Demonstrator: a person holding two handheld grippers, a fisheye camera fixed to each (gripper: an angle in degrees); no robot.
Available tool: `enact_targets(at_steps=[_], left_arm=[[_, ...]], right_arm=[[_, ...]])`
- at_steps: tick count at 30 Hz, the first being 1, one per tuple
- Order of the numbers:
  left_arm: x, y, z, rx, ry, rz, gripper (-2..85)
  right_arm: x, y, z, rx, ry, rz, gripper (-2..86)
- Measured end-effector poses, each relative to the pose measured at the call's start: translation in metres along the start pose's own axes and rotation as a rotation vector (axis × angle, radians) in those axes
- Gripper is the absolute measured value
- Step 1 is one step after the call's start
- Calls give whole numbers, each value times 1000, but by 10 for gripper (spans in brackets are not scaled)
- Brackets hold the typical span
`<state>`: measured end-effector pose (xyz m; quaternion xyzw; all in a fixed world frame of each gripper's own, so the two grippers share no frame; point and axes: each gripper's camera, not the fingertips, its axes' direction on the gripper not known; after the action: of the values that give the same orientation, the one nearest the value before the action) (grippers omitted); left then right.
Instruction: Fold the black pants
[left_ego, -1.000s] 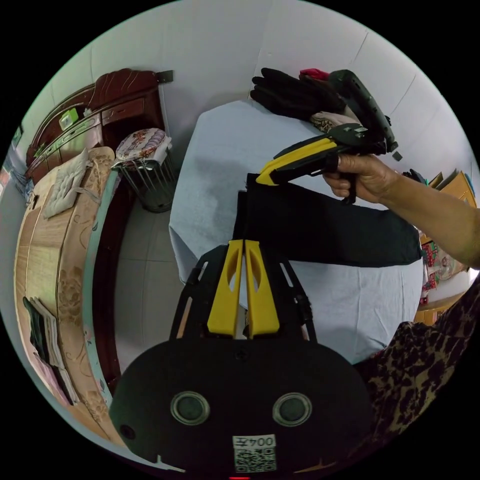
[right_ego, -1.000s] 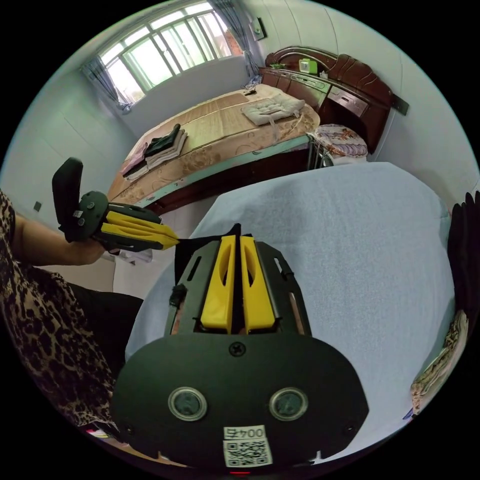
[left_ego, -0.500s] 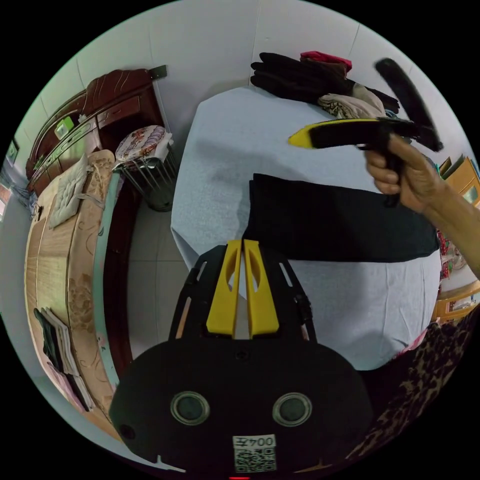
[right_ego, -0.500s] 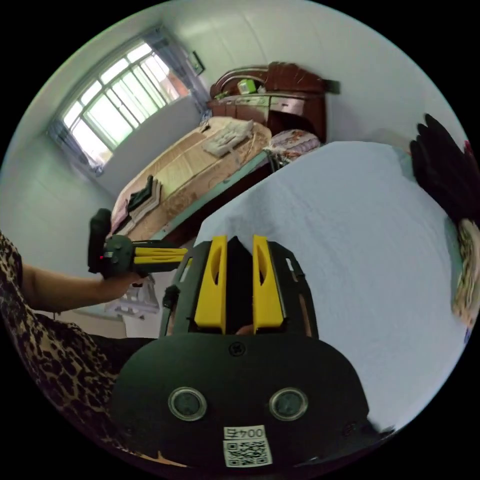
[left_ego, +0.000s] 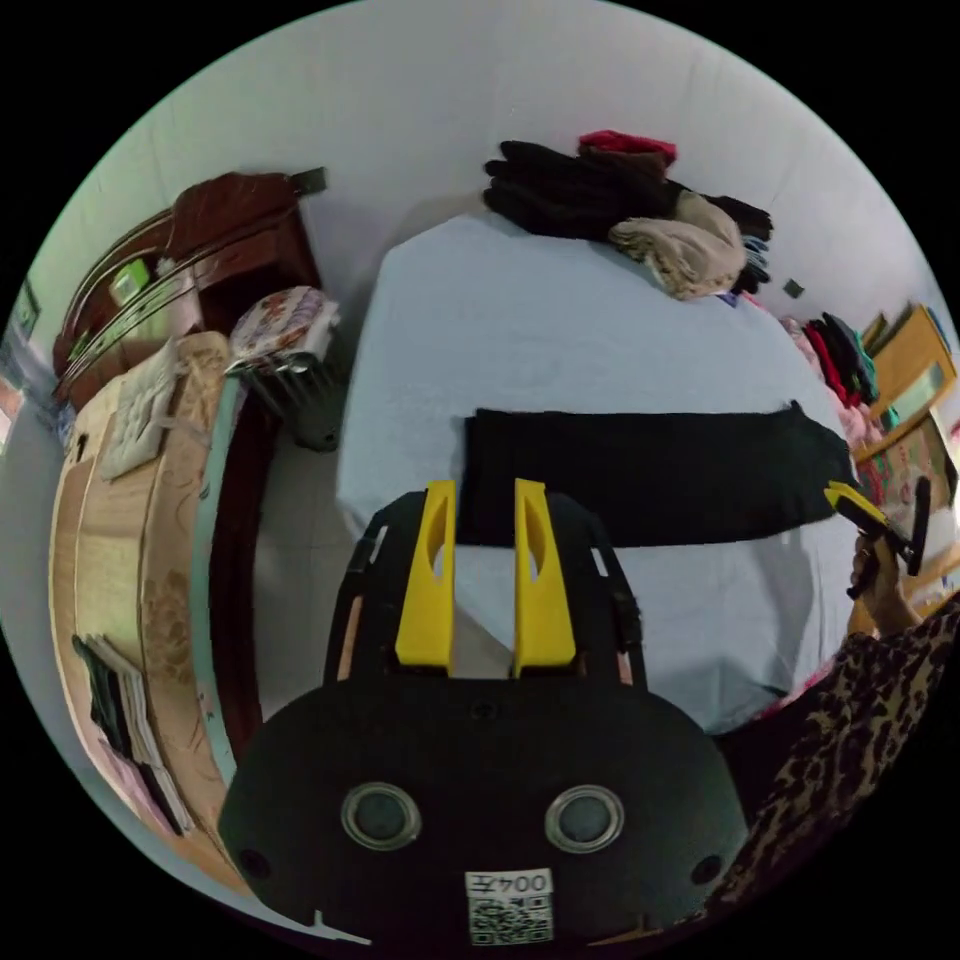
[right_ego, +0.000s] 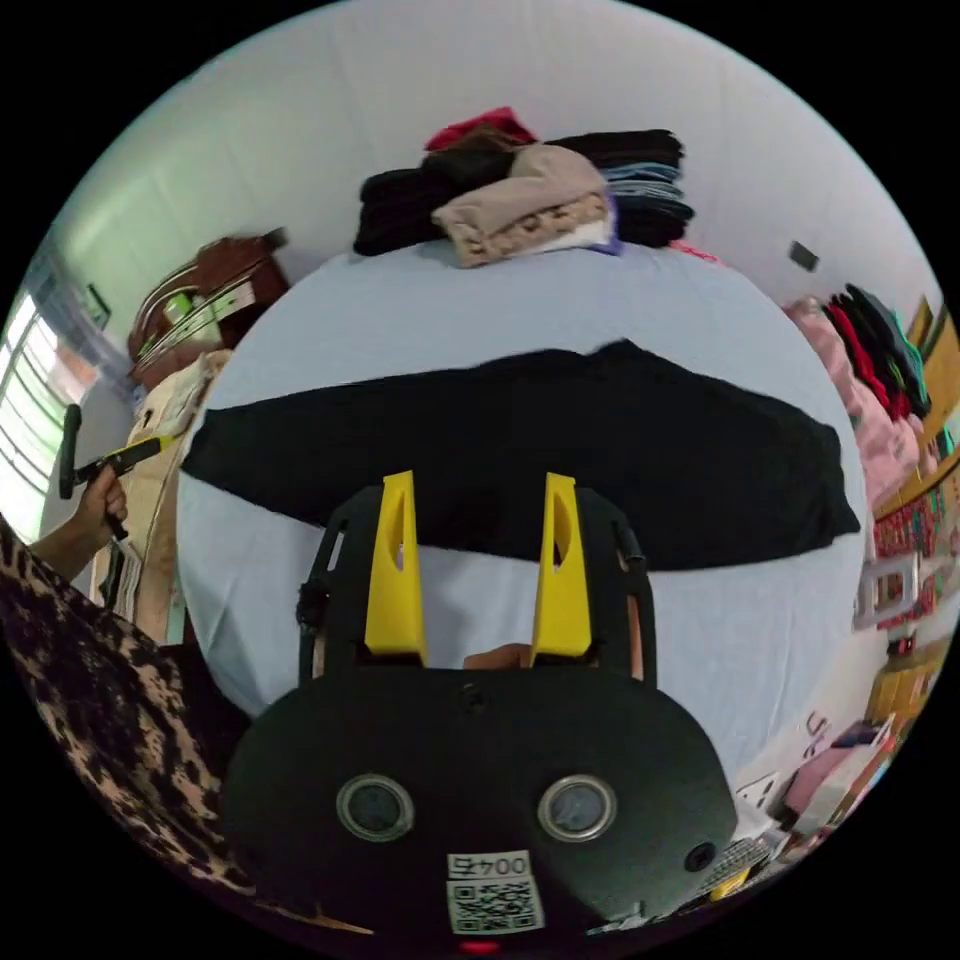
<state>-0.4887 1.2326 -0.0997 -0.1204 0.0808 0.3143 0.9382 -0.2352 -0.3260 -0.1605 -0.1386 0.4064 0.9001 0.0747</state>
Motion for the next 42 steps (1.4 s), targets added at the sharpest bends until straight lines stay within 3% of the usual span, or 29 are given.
enact_targets(at_steps=[7, 10, 12, 19, 23, 34, 42], left_arm=[[144, -45, 41, -77, 138, 291, 76], [180, -44, 59, -155, 84, 394, 73], [192, -41, 59, -104, 50, 422, 72], [223, -47, 56, -93, 45, 433, 76], [237, -54, 54, -100, 48, 427, 78], [265, -69, 51, -101, 50, 423, 78], [276, -81, 50, -104, 54, 428, 76]], right_arm=[[84, 67, 13, -102, 91, 36, 167], [106, 94, 6, -81, 122, -2, 164], [127, 105, -2, -89, 78, 45, 165], [270, 172, -28, 132, -406, 599, 77], [329, 203, -19, 153, -457, 808, 73], [391, 222, -4, 154, -526, 909, 63], [404, 202, -5, 32, -356, 781, 1]])
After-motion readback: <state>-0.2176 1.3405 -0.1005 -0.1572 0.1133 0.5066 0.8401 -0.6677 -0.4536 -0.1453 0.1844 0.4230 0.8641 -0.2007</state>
